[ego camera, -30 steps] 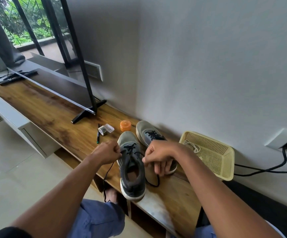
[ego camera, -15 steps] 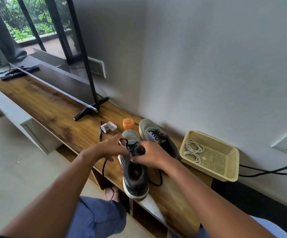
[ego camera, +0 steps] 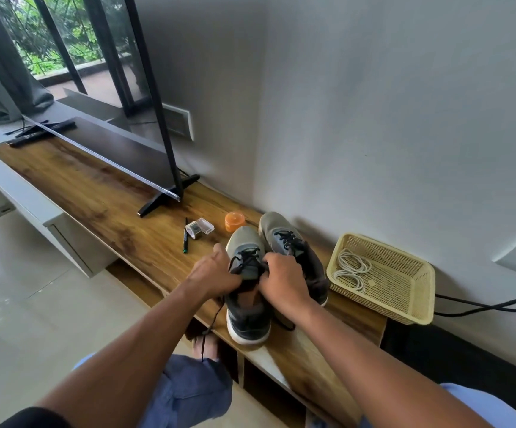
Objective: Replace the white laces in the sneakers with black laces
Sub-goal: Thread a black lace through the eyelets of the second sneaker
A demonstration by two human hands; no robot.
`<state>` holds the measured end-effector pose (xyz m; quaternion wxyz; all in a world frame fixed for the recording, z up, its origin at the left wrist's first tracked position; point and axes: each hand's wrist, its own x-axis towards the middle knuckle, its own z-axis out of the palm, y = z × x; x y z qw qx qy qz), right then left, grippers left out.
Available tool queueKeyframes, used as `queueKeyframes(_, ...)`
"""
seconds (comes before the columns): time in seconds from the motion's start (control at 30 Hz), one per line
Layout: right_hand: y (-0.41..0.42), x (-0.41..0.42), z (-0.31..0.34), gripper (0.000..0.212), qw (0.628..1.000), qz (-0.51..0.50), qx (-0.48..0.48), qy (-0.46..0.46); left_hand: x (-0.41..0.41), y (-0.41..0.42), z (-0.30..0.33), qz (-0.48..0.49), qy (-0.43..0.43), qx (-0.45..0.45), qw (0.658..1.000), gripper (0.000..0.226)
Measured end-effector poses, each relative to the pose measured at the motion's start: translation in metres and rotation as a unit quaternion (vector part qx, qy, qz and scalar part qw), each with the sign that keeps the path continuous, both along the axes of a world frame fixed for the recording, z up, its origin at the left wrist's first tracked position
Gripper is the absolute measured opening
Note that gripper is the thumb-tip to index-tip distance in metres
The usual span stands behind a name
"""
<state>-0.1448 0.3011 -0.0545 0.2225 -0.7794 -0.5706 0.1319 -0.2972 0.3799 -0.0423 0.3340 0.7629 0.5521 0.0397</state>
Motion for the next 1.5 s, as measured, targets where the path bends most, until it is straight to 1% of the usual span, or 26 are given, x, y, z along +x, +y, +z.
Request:
queueKeyframes(0.13, 0.002, 0.002, 0.001, 0.017, 0.993, -0.059, -0.005, 0.105, -0.006, 0.007, 0.000, 0.036, 0.010, -0.050, 0.998, 0.048)
queueKeyframes(0.2, 0.001, 0.003, -0.001, 0.017, 0.989, -0.072, -0.011, 0.125, -0.005, 0.006, -0.001, 0.047, -0.019, -0.103, 0.993, 0.051)
queueKeyframes(0.27, -0.001, 0.004, -0.001, 0.014, 0.990, -0.064, -0.012, 0.123, -0.007, 0.008, -0.002, 0.034, -0.039, -0.155, 0.987, 0.063)
queueKeyframes(0.33, -0.002, 0.006, -0.001, 0.013, 0.993, -0.046, -0.010, 0.112, -0.018, 0.014, -0.001, -0.009, -0.029, -0.165, 0.986, 0.078)
queueKeyframes(0.37, -0.001, 0.008, -0.001, 0.018, 0.994, -0.037, -0.015, 0.106, -0.025, 0.018, 0.002, -0.024, -0.020, -0.153, 0.988, 0.076)
queueKeyframes(0.47, -0.001, 0.005, 0.001, 0.036, 0.995, -0.003, -0.029, 0.095, -0.044, 0.030, 0.015, -0.011, -0.044, -0.072, 0.996, 0.051)
queueKeyframes(0.53, -0.001, -0.004, 0.004, 0.048, 0.998, 0.019, 0.012, 0.065, -0.047, 0.035, 0.021, 0.006, -0.105, 0.009, 0.994, 0.039)
queueKeyframes(0.6, 0.004, -0.012, 0.007, 0.050, 0.994, 0.053, 0.087, 0.026, -0.041, 0.033, 0.024, 0.003, -0.191, 0.040, 0.981, 0.022)
queueKeyframes(0.63, 0.008, -0.016, 0.010, 0.049, 0.991, 0.074, 0.107, 0.044, -0.034, 0.031, 0.024, -0.008, -0.229, 0.032, 0.973, 0.012)
queueKeyframes(0.67, 0.012, -0.020, 0.014, 0.050, 0.986, 0.090, 0.104, 0.094, -0.029, 0.028, 0.025, -0.016, -0.263, 0.016, 0.965, 0.005)
queueKeyframes(0.73, 0.020, -0.026, 0.024, 0.056, 0.965, 0.110, 0.061, 0.229, -0.019, 0.024, 0.028, -0.011, -0.314, 0.005, 0.949, 0.008)
queueKeyframes(0.77, 0.024, -0.028, 0.028, 0.057, 0.953, 0.114, 0.045, 0.275, -0.016, 0.023, 0.029, -0.001, -0.332, 0.008, 0.943, 0.010)
queueKeyframes(0.83, 0.027, -0.027, 0.037, 0.043, 0.947, 0.122, 0.039, 0.296, -0.015, 0.024, 0.031, 0.023, -0.355, 0.017, 0.934, 0.010)
queueKeyframes(0.9, 0.027, -0.022, 0.044, 0.015, 0.952, 0.103, 0.050, 0.285, -0.021, 0.027, 0.031, 0.050, -0.349, 0.035, 0.935, 0.002)
queueKeyframes(0.93, 0.027, -0.017, 0.045, 0.009, 0.956, 0.074, 0.065, 0.277, -0.023, 0.029, 0.031, 0.071, -0.336, 0.052, 0.938, 0.014)
queueKeyframes(1.0, 0.028, -0.003, 0.039, 0.017, 0.951, -0.020, 0.085, 0.297, -0.033, 0.034, 0.029, 0.153, -0.278, 0.088, 0.944, 0.041)
queueKeyframes(1.07, 0.027, 0.010, 0.037, 0.021, 0.905, -0.127, 0.090, 0.395, -0.051, 0.043, 0.025, 0.285, -0.228, 0.114, 0.924, 0.051)
queueKeyframes(1.1, 0.027, 0.015, 0.037, 0.021, 0.875, -0.166, 0.093, 0.445, -0.062, 0.050, 0.019, 0.350, -0.227, 0.106, 0.903, 0.045)
queueKeyframes(1.13, 0.027, 0.018, 0.037, 0.021, 0.850, -0.188, 0.094, 0.483, -0.072, 0.056, 0.016, 0.404, -0.236, 0.080, 0.880, 0.038)
queueKeyframes(1.2, 0.027, 0.020, 0.040, 0.020, 0.830, -0.191, 0.099, 0.515, -0.087, 0.063, 0.010, 0.466, -0.233, 0.014, 0.854, 0.054)
queueKeyframes(1.27, 0.027, 0.017, 0.043, 0.019, 0.841, -0.181, 0.093, 0.501, -0.091, 0.065, 0.006, 0.460, -0.227, -0.009, 0.858, 0.059)
queueKeyframes(1.3, 0.027, 0.015, 0.043, 0.019, 0.862, -0.177, 0.087, 0.467, -0.089, 0.065, 0.006, 0.451, -0.227, -0.007, 0.863, 0.060)
queueKeyframes(1.37, 0.025, 0.012, 0.042, 0.016, 0.930, -0.155, 0.087, 0.322, -0.078, 0.061, 0.009, 0.413, -0.246, 0.002, 0.877, 0.057)
queueKeyframes(1.4, 0.023, 0.009, 0.042, 0.017, 0.957, -0.137, 0.094, 0.238, -0.071, 0.057, 0.013, 0.375, -0.245, 0.012, 0.894, 0.054)
queueKeyframes(1.43, 0.022, 0.004, 0.042, 0.024, 0.972, -0.113, 0.104, 0.177, -0.062, 0.053, 0.016, 0.327, -0.241, 0.028, 0.913, 0.054)
queueKeyframes(1.5, 0.020, -0.009, 0.044, 0.038, 0.982, -0.026, 0.114, 0.148, -0.045, 0.042, 0.020, 0.221, -0.224, 0.072, 0.946, 0.061)
